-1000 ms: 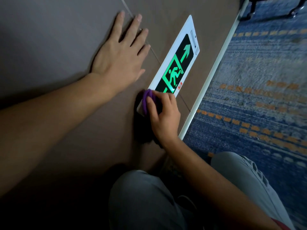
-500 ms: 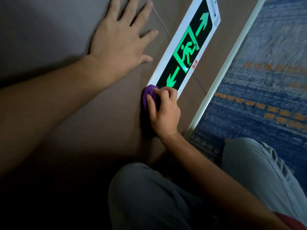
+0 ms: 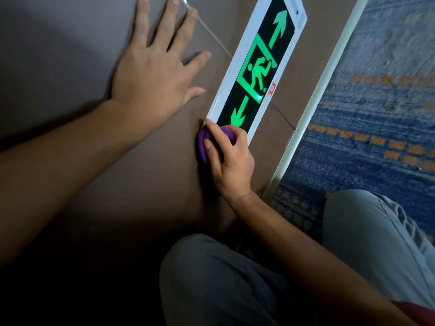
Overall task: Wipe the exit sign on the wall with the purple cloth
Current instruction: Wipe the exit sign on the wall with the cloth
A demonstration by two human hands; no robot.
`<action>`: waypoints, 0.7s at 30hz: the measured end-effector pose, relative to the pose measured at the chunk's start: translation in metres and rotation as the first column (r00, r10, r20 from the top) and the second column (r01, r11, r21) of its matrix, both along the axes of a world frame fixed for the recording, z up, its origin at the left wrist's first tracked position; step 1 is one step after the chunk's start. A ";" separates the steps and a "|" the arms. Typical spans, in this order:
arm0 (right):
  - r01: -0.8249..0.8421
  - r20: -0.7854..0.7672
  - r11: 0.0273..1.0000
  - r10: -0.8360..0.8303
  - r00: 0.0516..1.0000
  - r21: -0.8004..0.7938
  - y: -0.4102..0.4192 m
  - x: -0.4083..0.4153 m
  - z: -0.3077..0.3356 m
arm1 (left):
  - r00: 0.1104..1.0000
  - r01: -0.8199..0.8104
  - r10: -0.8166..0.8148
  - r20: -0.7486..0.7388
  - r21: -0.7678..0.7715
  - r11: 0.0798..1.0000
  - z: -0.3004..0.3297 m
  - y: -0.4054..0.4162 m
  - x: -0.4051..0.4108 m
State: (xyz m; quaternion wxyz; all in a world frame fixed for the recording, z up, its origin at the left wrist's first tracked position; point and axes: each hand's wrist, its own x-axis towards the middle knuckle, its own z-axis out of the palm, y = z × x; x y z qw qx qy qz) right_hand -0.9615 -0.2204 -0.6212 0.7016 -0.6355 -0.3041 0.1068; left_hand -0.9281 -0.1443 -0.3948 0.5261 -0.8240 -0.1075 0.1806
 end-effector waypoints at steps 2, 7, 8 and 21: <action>0.005 -0.013 1.000 -0.005 1.000 0.019 0.000 -0.006 0.000 | 1.000 0.000 0.000 0.020 -0.007 1.000 0.000 0.002 -0.002; -0.014 -0.065 0.998 0.019 0.998 0.068 0.000 -0.010 -0.004 | 0.999 -0.006 0.007 0.031 -0.051 0.999 -0.002 0.003 -0.001; -0.020 -0.060 0.997 0.024 0.998 0.072 0.000 -0.011 -0.005 | 1.000 -0.003 0.005 0.030 -0.051 0.999 -0.002 0.003 0.000; -0.015 -0.042 1.000 0.013 0.999 -0.027 0.001 -0.003 -0.052 | 1.000 0.008 -0.008 -0.017 0.029 1.000 -0.008 0.005 0.001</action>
